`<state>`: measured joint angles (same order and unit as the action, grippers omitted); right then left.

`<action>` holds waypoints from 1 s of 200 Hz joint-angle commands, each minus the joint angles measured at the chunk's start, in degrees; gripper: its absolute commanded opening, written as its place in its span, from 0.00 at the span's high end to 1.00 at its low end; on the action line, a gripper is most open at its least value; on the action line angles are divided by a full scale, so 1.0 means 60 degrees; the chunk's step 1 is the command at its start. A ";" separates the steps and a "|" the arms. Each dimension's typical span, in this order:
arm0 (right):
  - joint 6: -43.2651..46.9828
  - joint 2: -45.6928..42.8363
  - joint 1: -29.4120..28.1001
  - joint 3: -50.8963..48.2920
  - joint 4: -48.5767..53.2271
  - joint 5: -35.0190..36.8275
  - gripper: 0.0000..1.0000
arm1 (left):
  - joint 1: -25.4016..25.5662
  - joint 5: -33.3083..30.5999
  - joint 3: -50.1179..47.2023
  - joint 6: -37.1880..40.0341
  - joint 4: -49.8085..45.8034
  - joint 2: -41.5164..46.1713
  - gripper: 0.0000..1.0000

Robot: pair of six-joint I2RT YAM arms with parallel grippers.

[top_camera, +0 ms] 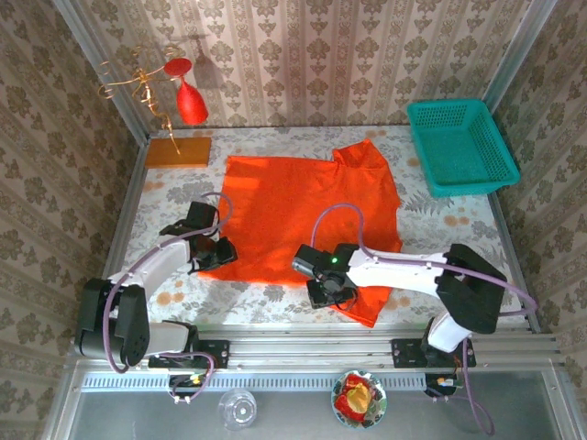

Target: Fold the inside-out t-shirt

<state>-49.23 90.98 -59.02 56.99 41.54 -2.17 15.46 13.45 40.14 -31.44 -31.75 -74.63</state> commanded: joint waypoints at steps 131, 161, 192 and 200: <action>0.0060 -0.3003 0.2606 -0.2759 -0.1211 -0.1492 0.30 | 0.0075 -0.0223 0.0136 0.0114 -0.0467 0.0067 0.75; 0.0795 -0.3616 0.4229 -0.3082 -0.1124 -0.2163 0.30 | 0.0074 -0.0235 0.0316 0.0169 -0.0616 0.0090 0.75; 0.1565 -0.3499 0.5798 -0.3333 -0.1097 -0.2824 0.30 | 0.0075 -0.0316 0.0444 0.0207 -0.0773 0.0212 0.75; 0.1728 -0.3354 0.6152 -0.3462 -0.1162 -0.2993 0.30 | 0.0060 -0.0337 0.0442 0.0201 -0.0801 0.0252 0.75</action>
<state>-43.83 69.41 -26.96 38.37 32.34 -15.16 15.46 12.49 41.15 -31.40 -34.35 -74.81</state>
